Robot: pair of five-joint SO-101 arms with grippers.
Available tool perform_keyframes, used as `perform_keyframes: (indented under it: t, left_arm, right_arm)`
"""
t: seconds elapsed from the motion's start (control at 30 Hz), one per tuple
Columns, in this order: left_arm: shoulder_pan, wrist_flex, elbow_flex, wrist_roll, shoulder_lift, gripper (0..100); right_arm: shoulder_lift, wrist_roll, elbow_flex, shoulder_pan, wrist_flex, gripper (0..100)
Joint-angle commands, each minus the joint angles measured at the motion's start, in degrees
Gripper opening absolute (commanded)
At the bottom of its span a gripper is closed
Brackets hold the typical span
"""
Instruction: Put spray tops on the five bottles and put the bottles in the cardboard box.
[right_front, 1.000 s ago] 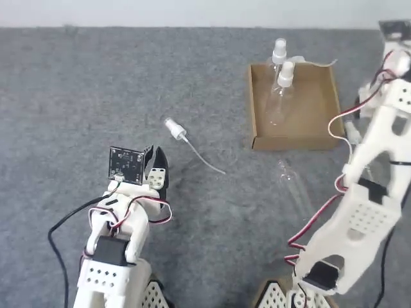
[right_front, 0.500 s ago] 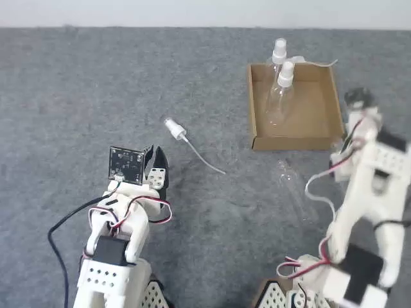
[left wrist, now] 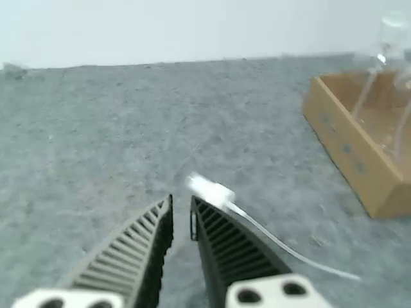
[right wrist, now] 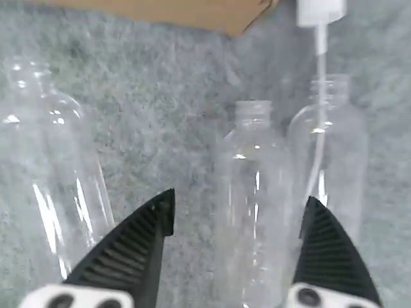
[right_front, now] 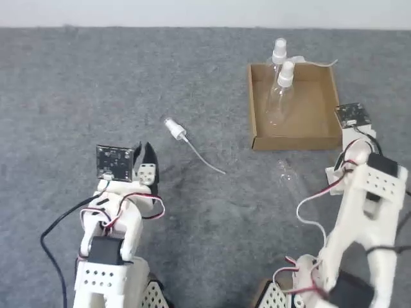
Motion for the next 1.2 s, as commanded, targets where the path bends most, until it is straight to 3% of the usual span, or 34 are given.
perform_keyframes:
  t: [0.0, 0.2, 0.4, 0.67, 0.83, 1.03, 1.17]
  left_arm:
    - [-1.49, 3.6, -5.05, -0.35, -1.14, 5]
    - [-8.09, 7.56, -5.85, -0.35, -1.14, 4]
    - [-11.78, 3.25, -0.22, -0.35, -1.14, 4]
    - [-11.25, 2.2, 3.03, -0.26, -1.14, 4]
    - [-12.13, -1.14, 8.84, -0.09, -0.62, 4]
    - [-16.79, 9.85, 8.75, -0.18, -2.29, 4]
    - [-17.41, 16.88, 8.22, -0.18, -3.52, 4]
  right_arm:
    - [-9.36, 0.35, 1.49, 1.19, 1.63, 21.4]
    - [-31.16, -3.52, 17.93, 2.86, -2.95, 4.7]
    - [-54.02, -3.16, 35.96, 1.36, -4.88, 8.2]
    - [-77.85, -3.43, 49.76, 1.54, 3.47, 8.8]
    - [-76.62, -3.08, 53.01, 1.54, 3.47, 8.8]
    - [-77.67, -3.16, 55.12, 1.54, 5.23, 8.5]
    - [-77.76, -3.08, 55.21, 1.45, 12.88, 8.5]
